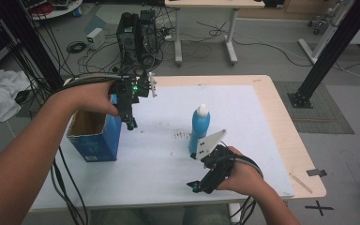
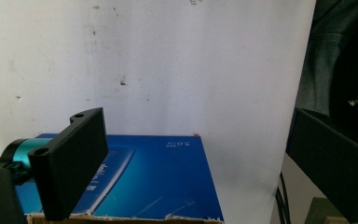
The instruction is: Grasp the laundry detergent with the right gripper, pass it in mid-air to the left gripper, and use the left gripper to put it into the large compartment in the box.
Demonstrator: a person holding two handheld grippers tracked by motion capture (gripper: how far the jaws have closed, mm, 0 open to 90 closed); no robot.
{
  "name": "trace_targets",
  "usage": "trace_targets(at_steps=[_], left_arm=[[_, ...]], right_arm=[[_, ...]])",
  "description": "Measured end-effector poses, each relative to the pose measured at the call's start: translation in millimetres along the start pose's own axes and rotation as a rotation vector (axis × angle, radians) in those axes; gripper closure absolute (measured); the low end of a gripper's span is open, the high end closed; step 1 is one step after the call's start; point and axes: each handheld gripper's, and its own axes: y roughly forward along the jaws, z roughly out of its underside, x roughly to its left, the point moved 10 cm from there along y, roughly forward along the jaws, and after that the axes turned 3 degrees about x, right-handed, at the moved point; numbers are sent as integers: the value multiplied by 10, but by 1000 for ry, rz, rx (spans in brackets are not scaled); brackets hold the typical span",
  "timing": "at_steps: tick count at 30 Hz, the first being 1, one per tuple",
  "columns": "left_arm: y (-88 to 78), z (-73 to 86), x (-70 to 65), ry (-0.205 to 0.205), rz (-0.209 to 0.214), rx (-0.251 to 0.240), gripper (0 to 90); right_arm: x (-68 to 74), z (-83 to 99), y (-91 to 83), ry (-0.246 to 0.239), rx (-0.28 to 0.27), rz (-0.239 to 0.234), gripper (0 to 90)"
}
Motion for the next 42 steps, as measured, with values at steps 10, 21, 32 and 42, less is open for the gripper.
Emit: trace_targets(at_steps=[10, 21, 32, 42], left_arm=[[43, -3, 13, -7, 4, 6, 53], [59, -19, 8, 4, 1, -1, 53], [67, -13, -25, 12, 2, 3, 53], [65, -20, -38, 15, -1, -9, 53]], right_arm=[[-63, 175, 89, 89, -49, 73, 125], [-216, 368, 195, 242, -58, 206, 126], [-373, 419, 233, 380, -111, 331, 126], [-518, 417, 235, 457, -170, 441, 126]])
